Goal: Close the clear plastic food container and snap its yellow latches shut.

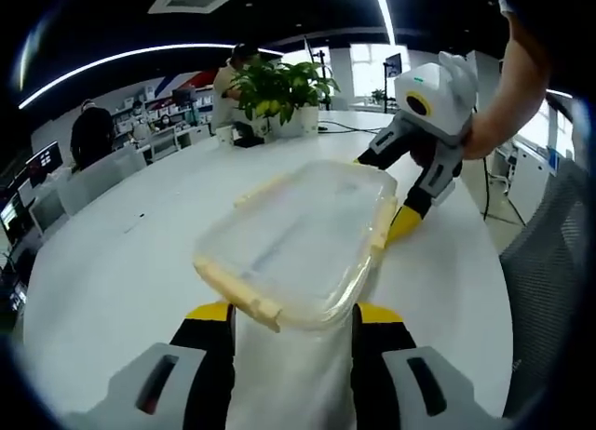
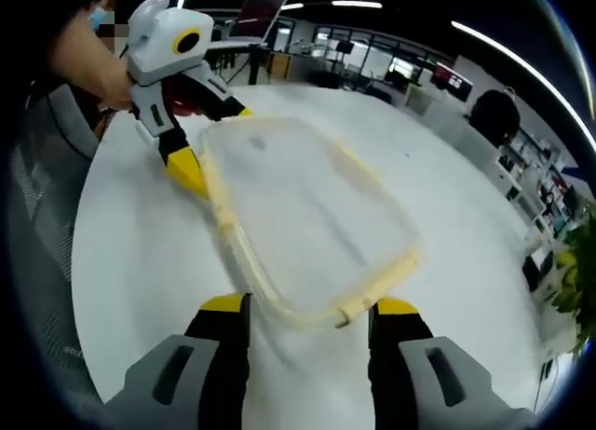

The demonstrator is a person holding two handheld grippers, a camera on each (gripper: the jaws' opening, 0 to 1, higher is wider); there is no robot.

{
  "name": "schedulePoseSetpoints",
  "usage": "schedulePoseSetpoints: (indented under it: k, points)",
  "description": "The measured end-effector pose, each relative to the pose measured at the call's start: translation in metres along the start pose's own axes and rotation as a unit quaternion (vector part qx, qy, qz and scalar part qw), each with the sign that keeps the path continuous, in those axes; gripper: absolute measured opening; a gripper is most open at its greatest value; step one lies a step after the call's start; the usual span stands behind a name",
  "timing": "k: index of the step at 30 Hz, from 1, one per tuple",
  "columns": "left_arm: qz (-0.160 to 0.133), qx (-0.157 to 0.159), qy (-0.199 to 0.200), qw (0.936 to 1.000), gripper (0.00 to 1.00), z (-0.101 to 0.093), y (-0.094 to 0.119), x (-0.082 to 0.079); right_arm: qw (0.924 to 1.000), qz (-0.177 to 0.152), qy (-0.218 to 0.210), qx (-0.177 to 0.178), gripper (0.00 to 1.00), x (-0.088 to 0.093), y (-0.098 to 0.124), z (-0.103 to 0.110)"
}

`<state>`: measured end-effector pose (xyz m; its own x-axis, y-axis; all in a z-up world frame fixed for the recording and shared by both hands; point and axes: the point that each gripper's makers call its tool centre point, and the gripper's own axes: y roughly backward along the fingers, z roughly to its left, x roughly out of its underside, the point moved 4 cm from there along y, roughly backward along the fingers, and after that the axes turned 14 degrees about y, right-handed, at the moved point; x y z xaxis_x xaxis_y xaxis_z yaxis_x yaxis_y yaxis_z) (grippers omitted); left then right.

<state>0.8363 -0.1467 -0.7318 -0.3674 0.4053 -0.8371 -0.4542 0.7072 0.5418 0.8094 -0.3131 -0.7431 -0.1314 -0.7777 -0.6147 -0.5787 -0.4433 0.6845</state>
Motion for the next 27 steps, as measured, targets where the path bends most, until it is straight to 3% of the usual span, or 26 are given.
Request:
schedulePoseSetpoints:
  k: [27]
  points:
    - [0.0, -0.043, 0.006, 0.9991, 0.41, 0.047, 0.051, 0.031, 0.9992, -0.017, 0.031, -0.018, 0.45, -0.06, -0.041, 0.016]
